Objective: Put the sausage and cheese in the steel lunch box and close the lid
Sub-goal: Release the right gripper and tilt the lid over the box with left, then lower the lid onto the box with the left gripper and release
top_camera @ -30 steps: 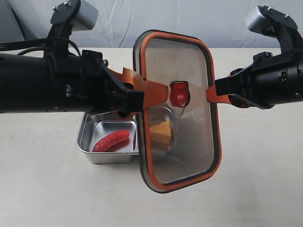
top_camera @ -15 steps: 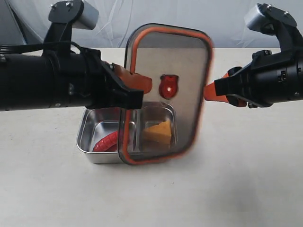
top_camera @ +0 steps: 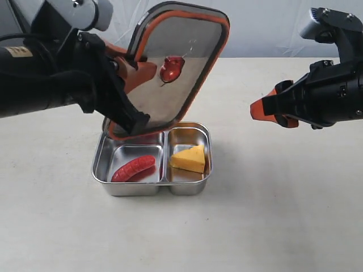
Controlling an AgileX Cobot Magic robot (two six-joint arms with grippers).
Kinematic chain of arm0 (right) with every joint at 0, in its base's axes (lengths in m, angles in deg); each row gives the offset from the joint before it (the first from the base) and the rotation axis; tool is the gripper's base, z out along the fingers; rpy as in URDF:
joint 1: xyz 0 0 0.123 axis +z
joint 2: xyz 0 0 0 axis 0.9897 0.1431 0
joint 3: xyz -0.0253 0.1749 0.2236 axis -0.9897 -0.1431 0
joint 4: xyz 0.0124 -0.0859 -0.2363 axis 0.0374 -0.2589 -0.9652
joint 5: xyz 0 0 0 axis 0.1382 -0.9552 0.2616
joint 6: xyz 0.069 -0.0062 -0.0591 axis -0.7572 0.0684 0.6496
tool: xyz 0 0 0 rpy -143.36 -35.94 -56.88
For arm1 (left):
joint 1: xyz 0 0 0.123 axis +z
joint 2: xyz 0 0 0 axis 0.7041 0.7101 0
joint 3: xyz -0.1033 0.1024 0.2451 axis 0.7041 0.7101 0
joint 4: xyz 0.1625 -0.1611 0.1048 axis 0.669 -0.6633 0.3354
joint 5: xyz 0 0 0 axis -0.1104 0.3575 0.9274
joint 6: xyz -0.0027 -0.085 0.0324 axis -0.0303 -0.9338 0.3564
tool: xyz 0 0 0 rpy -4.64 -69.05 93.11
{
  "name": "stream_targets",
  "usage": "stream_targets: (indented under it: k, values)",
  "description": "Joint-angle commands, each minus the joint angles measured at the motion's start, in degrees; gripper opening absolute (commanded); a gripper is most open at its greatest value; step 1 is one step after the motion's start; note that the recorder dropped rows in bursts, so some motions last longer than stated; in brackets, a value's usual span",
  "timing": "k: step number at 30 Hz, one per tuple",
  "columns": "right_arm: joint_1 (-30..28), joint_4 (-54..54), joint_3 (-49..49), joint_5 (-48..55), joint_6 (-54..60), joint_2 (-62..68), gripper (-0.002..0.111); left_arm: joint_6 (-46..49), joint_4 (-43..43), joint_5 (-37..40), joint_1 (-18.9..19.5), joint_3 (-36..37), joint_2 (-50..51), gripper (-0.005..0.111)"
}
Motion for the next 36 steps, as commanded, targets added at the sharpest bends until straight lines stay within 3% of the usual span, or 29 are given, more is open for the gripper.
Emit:
stream_targets:
  k: [1, 3, 10, 13, 18, 21, 27, 29, 36]
  values:
    - [-0.15, -1.51, 0.12, -0.42, -1.22, -0.91, 0.048, -0.04, 17.41, -0.53, -0.15, -0.22, -0.42, 0.0]
    - [-0.15, -1.65, 0.12, -0.42, -1.22, -1.63, 0.048, -0.17, 26.59, 0.08, -0.15, -0.22, -0.42, 0.0]
    - [-0.15, -4.15, 0.12, -0.42, -2.11, -4.13, 0.048, -4.04, 42.16, 8.49, -0.05, -0.22, -0.3, 0.0]
    - [-0.15, -6.38, 0.12, -0.42, -4.5, -5.1, 0.048, -19.3, 60.05, 9.11, -0.05, 0.87, -0.17, 0.0]
    - [-0.15, -8.15, 0.12, 0.07, -6.54, -6.11, 0.048, -60.25, 102.68, 17.17, -0.05, 2.95, 0.58, 0.0]
    - [-0.15, -7.89, 0.12, 0.07, -6.89, -6.07, 0.048, -80.1, 116.32, 23.44, -0.05, 3.72, 1.88, 0.0]
    - [-0.15, -7.89, 0.12, 0.19, -7.39, -6.07, 0.048, -82.75, 117.7, 19.07, -0.45, 3.77, 4.48, 0.0]
    - [-0.15, -8.14, 0.12, 0.43, -7.39, -6.07, 0.048, -82.75, 118.64, 21.49, -1.52, 3.77, 5.88, 0.0]
    - [-0.15, -9.64, 0.12, 0.23, -7.81, -6.07, 0.048, -84.47, 122.98, 25.72, -8.77, 3.77, 10.02, 0.0]
